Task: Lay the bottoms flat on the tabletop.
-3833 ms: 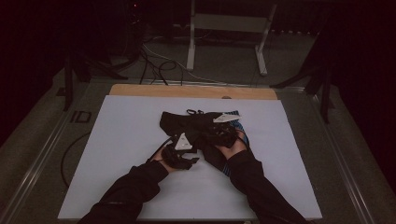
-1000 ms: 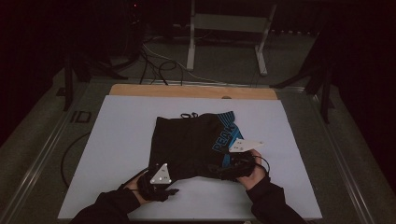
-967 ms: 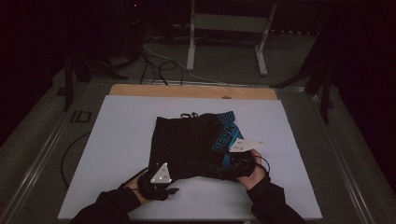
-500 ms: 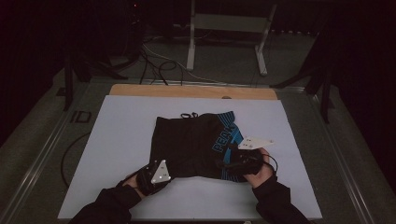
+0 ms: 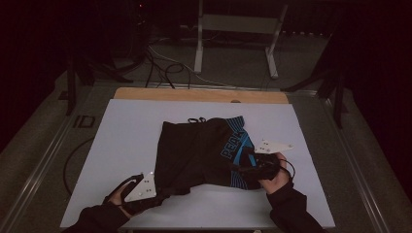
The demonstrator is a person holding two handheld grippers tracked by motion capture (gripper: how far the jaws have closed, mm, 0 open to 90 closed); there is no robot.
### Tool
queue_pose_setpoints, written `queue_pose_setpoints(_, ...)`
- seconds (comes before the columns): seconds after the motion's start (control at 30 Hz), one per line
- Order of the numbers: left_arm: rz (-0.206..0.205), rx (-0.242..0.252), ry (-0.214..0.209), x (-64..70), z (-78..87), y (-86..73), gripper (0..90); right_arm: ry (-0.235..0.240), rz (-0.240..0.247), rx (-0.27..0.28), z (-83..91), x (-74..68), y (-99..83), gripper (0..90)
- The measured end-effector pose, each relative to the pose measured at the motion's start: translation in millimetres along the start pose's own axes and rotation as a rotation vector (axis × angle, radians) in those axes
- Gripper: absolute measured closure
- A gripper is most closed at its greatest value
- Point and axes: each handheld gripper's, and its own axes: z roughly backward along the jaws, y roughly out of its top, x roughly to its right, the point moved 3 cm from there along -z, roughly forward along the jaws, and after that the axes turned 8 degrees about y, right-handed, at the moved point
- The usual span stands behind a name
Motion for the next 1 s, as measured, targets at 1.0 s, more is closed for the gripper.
queue_pose_setpoints(1.0,-0.185,-0.153,-0.096,34.5,-65.2,-15.3,63.5,-0.015,-0.021,0.003,9.2,8.0,-6.7,15.4)
